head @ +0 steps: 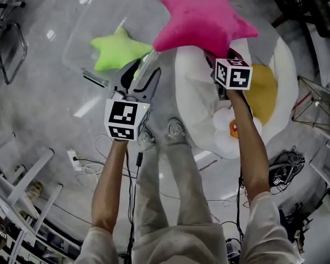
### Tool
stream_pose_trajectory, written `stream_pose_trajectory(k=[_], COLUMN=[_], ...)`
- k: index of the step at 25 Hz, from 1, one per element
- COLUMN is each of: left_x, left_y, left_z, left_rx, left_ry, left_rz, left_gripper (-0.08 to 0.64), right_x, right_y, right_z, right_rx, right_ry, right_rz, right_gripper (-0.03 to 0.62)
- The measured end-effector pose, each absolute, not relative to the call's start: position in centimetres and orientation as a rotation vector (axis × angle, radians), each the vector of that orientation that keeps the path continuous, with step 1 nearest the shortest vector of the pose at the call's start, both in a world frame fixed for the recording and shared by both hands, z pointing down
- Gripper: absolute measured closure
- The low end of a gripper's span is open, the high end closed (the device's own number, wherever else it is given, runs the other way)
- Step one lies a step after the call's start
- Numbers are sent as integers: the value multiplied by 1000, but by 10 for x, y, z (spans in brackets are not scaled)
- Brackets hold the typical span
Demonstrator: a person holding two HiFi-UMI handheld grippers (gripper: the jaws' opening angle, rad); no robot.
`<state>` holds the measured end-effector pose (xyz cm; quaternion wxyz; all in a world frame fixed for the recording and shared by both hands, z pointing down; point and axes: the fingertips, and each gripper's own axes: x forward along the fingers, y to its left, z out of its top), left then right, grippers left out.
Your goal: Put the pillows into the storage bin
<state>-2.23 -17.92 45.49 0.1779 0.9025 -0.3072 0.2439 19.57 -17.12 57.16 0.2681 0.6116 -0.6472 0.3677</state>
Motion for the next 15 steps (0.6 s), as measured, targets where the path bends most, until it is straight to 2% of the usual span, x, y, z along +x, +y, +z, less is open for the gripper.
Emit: stream_pose_trajectory(k=[7,15], left_x=[-113,-204], left_y=[-211,-219], left_z=[451,460], left_rx=[2478,2397], left_ry=[-1046,-1188], left_rz=[674,671], left_gripper=[336,336], right_x=[94,-4], right_y=[-248,-287], right_z=[574,603], right_rx=[1503,1361], right_ry=[-1855,-1883], right_rz=[934,923], right_gripper=[318,314])
